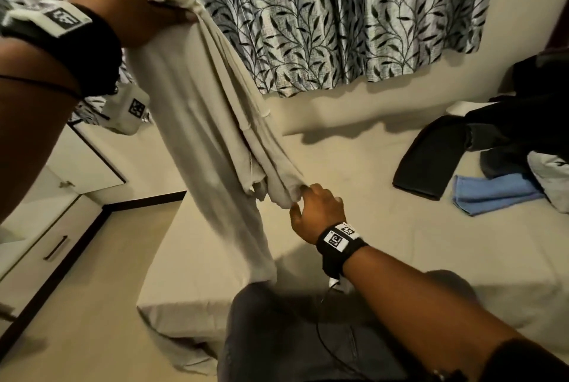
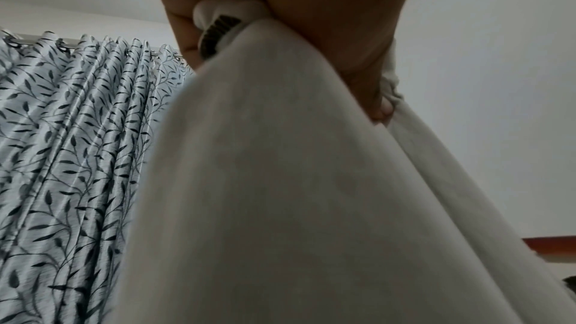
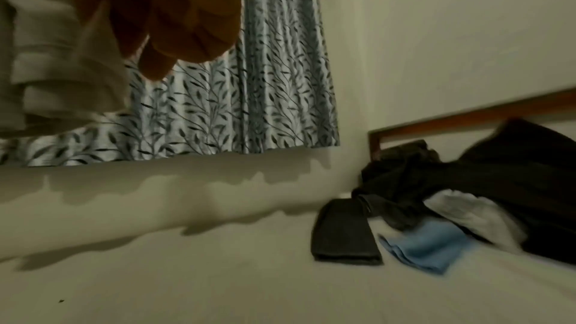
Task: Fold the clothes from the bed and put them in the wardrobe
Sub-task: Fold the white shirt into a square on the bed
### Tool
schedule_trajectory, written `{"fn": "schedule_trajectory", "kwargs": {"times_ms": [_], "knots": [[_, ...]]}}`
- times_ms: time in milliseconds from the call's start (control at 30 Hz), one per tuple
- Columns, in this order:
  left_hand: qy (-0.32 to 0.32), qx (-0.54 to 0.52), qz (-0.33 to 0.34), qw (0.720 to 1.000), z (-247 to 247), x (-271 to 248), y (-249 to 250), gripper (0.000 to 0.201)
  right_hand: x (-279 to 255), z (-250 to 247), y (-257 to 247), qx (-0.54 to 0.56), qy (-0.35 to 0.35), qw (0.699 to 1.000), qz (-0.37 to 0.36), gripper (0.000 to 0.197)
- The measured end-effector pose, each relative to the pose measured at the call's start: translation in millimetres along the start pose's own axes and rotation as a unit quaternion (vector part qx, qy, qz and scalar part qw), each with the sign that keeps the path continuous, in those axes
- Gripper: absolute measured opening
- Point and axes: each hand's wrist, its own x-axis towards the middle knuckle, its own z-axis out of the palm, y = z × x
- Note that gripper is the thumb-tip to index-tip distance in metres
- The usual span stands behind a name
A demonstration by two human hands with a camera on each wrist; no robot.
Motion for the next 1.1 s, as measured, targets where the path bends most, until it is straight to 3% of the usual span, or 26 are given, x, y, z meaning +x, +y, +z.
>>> {"fn": "schedule_trajectory", "kwargs": {"times_ms": [67,133,233,300,367,400,467,500,633,700,833,900,967,1000,1100], "knots": [[-0.005,-0.007,0.020,1.000,-5,-4,-3,0.077,11,-3,11,0.017,0.020,0.997,0.072,0.052],[-0.032,-0.038,0.033,0.998,-18,-11,-2,0.067,16,-5,20,0.020,0.042,0.992,0.117,0.071],[-0.032,-0.057,0.079,0.995,-21,-20,3,0.062,16,-1,24,0.018,0.042,0.993,0.108,0.093],[-0.033,-0.096,0.088,0.991,-16,-20,7,0.055,15,6,21,-0.002,0.027,0.996,0.084,0.079],[-0.039,-0.100,0.096,0.990,-18,-23,9,0.038,15,7,21,-0.021,-0.011,0.999,0.044,0.048],[-0.029,-0.080,0.092,0.992,-17,-24,7,0.039,14,5,26,-0.017,-0.036,0.999,0.009,0.035],[-0.032,-0.053,0.075,0.995,-15,-23,-4,0.054,12,-4,43,0.071,-0.043,0.995,-0.059,0.028],[-0.024,-0.038,0.082,0.996,-16,-22,-15,0.060,10,-15,54,0.128,-0.027,0.988,-0.078,0.028],[-0.038,-0.031,-0.001,0.999,-12,-20,-60,0.072,18,-107,77,0.317,0.011,0.944,-0.095,0.049],[-0.049,-0.050,-0.035,0.997,-7,-26,-71,0.077,35,-163,82,0.359,0.032,0.927,-0.102,0.050],[-0.086,-0.115,-0.077,0.987,12,-31,-85,0.085,81,-248,93,0.359,0.079,0.923,-0.114,0.031],[-0.097,-0.143,-0.056,0.983,16,-34,-76,0.070,98,-279,100,0.324,0.103,0.935,-0.099,0.027],[-0.133,-0.152,-0.023,0.979,15,-39,-64,0.041,107,-299,107,0.280,0.108,0.950,-0.084,0.006],[-0.162,-0.148,-0.016,0.976,14,-40,-60,0.038,111,-304,113,0.281,0.102,0.951,-0.078,0.004],[-0.253,-0.096,-0.008,0.963,24,-28,-64,0.047,125,-316,134,0.261,0.047,0.961,-0.073,0.032]]}}
